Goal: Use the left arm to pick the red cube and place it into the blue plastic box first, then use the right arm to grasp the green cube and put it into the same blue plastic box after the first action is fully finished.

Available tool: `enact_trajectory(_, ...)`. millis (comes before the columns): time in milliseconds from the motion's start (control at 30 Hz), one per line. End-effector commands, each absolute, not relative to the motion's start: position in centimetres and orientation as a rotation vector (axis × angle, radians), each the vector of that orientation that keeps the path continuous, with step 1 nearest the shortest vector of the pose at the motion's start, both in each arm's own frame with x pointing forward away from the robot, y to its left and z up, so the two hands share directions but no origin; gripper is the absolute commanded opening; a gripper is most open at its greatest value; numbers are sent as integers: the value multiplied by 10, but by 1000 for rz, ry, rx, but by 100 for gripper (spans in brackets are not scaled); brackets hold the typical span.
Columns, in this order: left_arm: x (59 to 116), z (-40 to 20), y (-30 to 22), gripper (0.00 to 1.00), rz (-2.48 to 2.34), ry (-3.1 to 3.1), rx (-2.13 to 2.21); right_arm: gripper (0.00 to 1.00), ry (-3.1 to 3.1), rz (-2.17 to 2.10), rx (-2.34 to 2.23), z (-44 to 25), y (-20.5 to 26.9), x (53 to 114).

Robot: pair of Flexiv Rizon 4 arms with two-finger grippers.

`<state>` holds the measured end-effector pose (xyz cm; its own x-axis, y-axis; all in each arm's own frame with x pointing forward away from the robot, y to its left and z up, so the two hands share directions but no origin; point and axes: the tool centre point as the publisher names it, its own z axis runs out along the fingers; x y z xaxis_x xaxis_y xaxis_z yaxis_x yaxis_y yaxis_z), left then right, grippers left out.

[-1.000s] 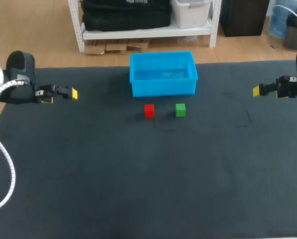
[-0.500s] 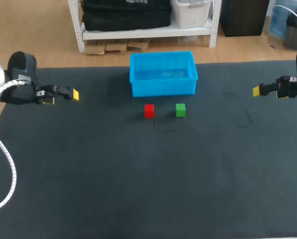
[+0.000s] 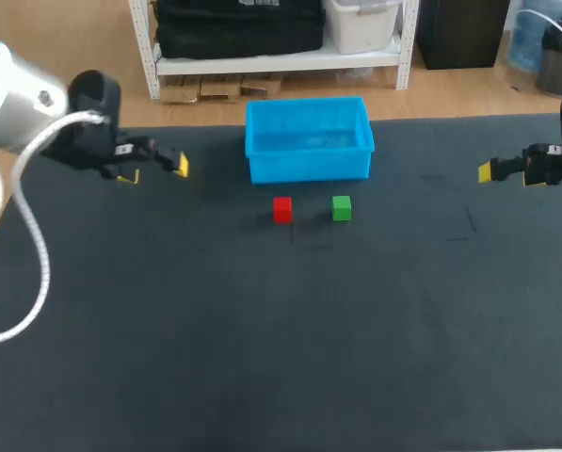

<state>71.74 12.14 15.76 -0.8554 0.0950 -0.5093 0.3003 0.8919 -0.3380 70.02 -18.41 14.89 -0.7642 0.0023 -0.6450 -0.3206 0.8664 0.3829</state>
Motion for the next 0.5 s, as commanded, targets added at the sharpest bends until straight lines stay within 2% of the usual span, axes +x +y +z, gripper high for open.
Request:
enact_trajectory(33, 734, 152, 98, 100, -394, 2688, 271, 100, 2372, 634, -230, 149, -184, 700)
enact_trajectory(500, 734, 148, 85, 100, -409, 2734, 268, 100, 2372, 634, -230, 149, -184, 700)
